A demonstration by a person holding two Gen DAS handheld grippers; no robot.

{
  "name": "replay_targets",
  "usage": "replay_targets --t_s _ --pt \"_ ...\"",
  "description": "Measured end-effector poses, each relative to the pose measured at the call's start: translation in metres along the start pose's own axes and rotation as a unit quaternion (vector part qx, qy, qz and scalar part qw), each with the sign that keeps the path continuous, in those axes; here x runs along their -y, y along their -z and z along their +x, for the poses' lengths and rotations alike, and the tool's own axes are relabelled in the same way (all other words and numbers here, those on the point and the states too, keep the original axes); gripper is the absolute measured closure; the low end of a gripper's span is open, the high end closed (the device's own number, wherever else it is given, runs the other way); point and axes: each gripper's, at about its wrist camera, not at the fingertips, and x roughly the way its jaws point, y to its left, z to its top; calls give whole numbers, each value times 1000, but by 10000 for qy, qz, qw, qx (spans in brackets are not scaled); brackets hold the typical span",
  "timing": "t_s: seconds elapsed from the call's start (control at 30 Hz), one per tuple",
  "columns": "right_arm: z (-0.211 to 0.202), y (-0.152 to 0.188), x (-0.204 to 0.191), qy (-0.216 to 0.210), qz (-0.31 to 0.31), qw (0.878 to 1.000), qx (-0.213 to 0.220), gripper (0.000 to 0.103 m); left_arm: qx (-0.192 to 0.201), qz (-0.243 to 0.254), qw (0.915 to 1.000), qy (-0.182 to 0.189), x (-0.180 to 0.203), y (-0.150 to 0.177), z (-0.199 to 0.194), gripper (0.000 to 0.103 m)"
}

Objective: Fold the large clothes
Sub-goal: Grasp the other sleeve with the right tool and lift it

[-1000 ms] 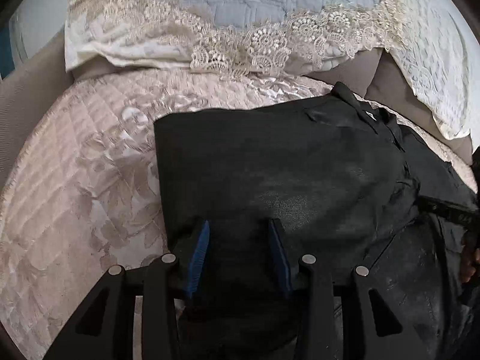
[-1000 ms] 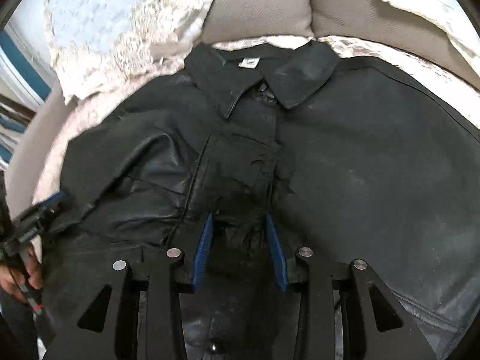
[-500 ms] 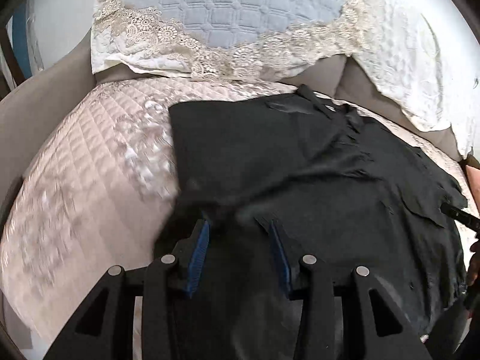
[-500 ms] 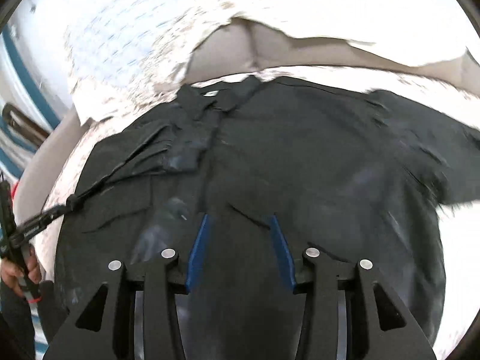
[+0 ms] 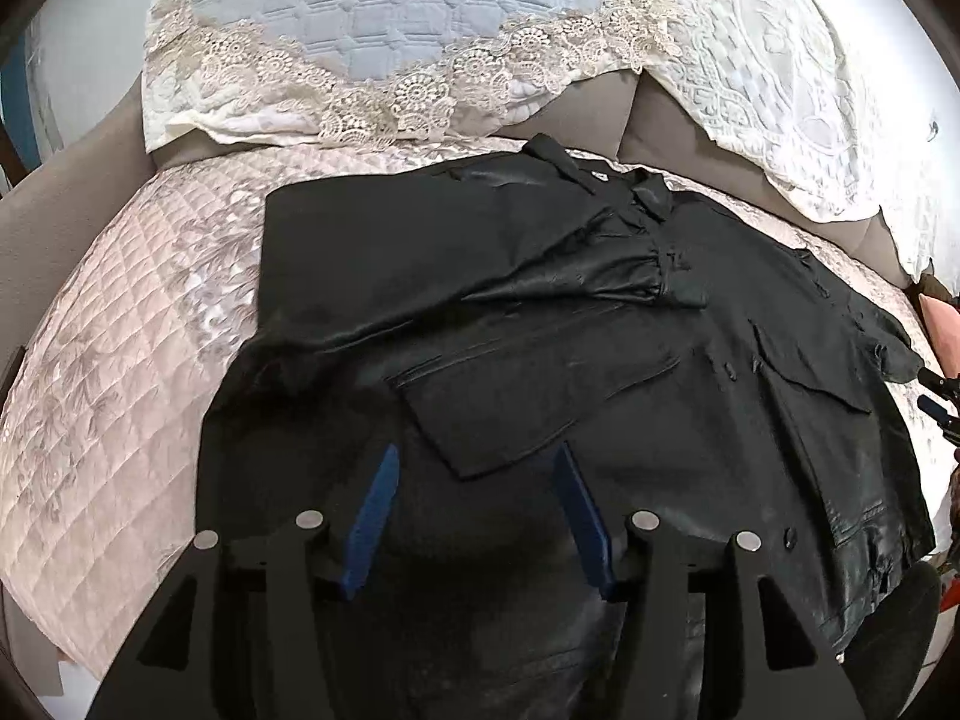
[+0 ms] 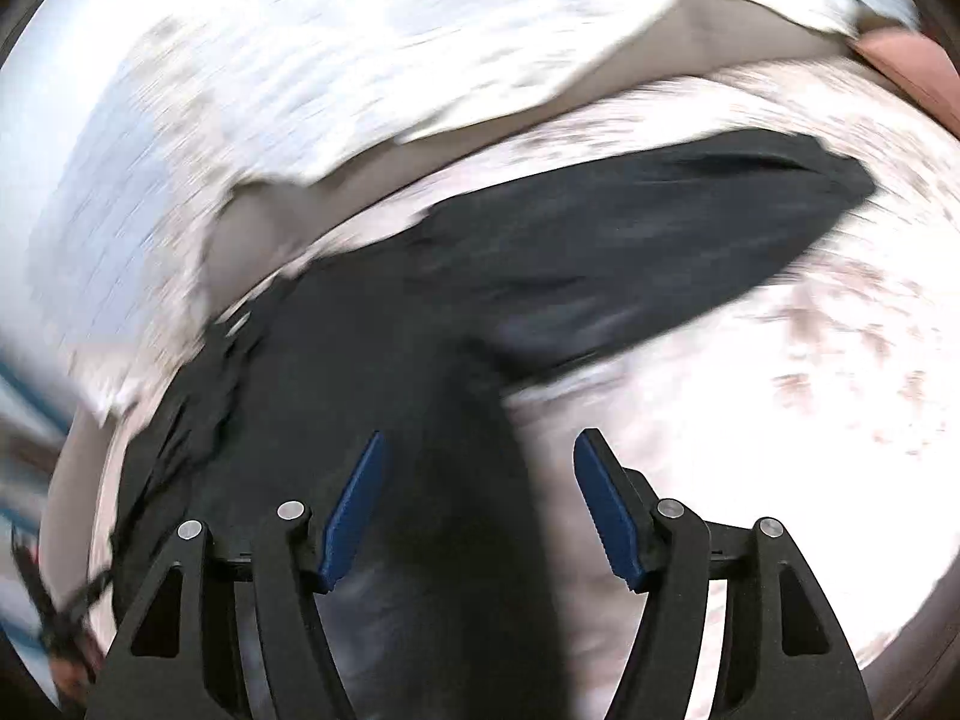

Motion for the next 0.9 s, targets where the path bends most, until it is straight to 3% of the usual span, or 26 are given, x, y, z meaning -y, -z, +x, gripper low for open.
replay_targets --t_s 0.1,0.2,0.43,0.73,0.77,0.83,0.87,0.9 --pt "8 -20 41 508 359 9980 111 37 32 27 10000 8 8 -2 3 44" --pt "17 -37 79 732 758 9942 195 37 3 -2 10000 3 13 -4 9 44" --pt "42 -73 153 595 1813 9806 448 37 -180 -76 9998 -62 20 -7 26 44" --pt "69 -123 182 687 1953 9764 607 37 -278 -128 9994 -162 27 -12 37 44" --pt "70 -126 186 757 1907 9772 542 39 -283 -132 9994 -174 27 -13 38 44" --pt "69 -134 180 1104 1707 9785 339 79 -282 -148 9993 -178 26 -14 40 44" --pt "67 -136 178 1012 1704 9797 301 95 -276 -162 9993 -169 26 -15 39 44" --pt "59 -138 171 923 1659 9811 371 97 -258 -180 9994 -152 25 -15 38 44"
